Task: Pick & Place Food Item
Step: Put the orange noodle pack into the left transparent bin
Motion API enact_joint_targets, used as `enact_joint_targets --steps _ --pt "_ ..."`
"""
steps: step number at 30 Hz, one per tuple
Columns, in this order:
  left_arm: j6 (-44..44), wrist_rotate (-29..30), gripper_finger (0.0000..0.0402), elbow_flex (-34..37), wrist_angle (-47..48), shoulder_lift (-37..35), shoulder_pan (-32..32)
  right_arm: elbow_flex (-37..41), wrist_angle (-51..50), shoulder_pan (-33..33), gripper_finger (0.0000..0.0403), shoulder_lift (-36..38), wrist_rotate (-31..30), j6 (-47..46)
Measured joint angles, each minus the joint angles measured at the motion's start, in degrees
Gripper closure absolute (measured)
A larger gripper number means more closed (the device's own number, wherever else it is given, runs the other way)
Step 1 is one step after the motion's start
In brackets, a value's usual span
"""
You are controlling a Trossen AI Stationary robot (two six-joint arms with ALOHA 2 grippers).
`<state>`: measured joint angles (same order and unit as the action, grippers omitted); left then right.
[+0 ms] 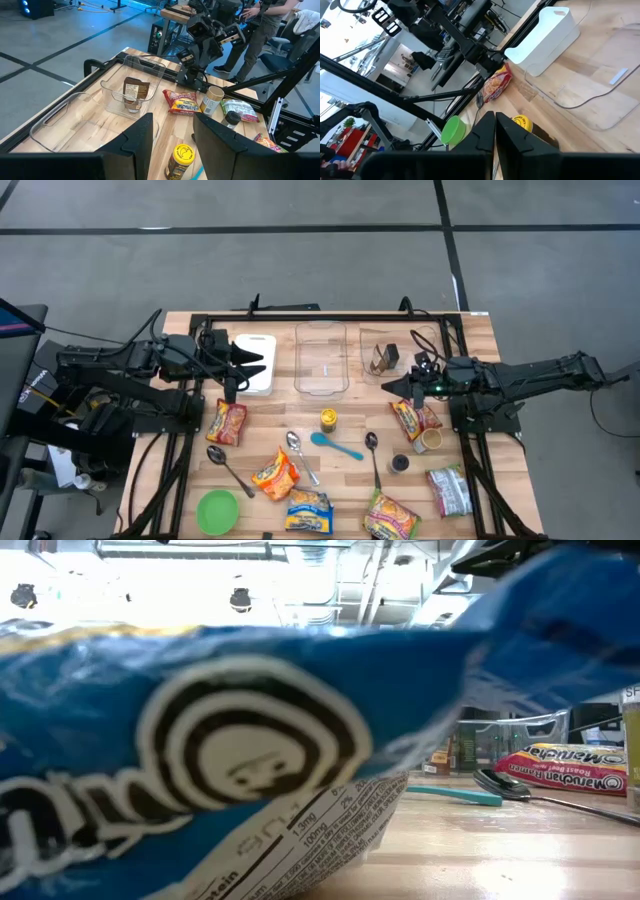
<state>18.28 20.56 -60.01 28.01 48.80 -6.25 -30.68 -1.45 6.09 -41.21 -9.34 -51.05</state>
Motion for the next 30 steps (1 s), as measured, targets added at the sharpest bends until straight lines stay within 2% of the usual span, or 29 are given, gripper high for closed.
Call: enact_joint_targets --steps 15,30 --pt "0.0 0.0 0.0266 0.0 -3.0 0.0 0.0 0.0 0.7 0.0 0.0402 0.0 -0.1 -1.5" --pt "0.2 0.0 0.0266 0.0 -18.8 0.0 0.0 -0.6 0.6 0.0 0.0403 0.0 -0.1 0.0"
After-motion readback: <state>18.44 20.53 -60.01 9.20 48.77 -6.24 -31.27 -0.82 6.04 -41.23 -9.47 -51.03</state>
